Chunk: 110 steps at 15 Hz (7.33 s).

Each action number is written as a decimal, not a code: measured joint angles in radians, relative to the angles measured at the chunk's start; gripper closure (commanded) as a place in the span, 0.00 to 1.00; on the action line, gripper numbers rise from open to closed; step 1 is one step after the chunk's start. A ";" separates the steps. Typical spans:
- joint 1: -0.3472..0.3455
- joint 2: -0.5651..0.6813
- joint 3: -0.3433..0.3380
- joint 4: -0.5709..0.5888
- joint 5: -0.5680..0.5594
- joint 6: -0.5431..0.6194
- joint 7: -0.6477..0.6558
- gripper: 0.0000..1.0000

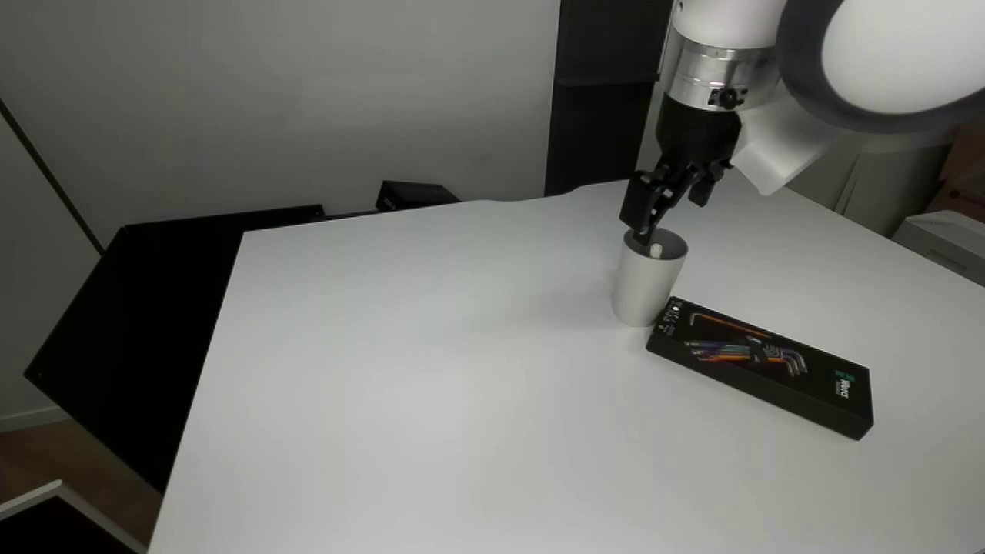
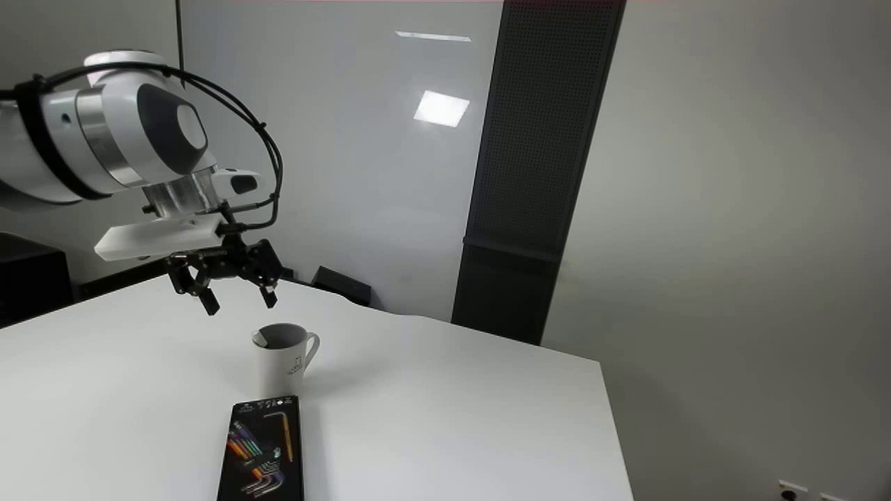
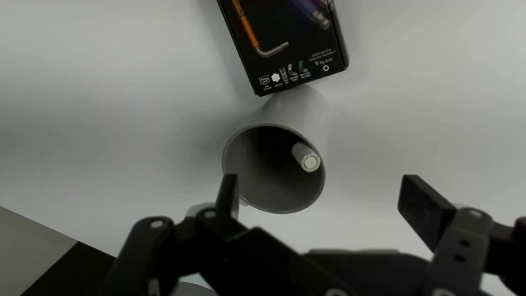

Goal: Put the marker on the table, put it back in the mug then put it back on the table

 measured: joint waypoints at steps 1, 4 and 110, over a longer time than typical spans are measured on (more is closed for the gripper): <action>0.004 0.009 -0.009 -0.001 -0.005 0.018 0.008 0.00; 0.025 0.036 -0.048 -0.005 -0.033 0.091 0.044 0.00; -0.268 -0.240 -0.239 -0.431 0.398 0.135 0.139 0.00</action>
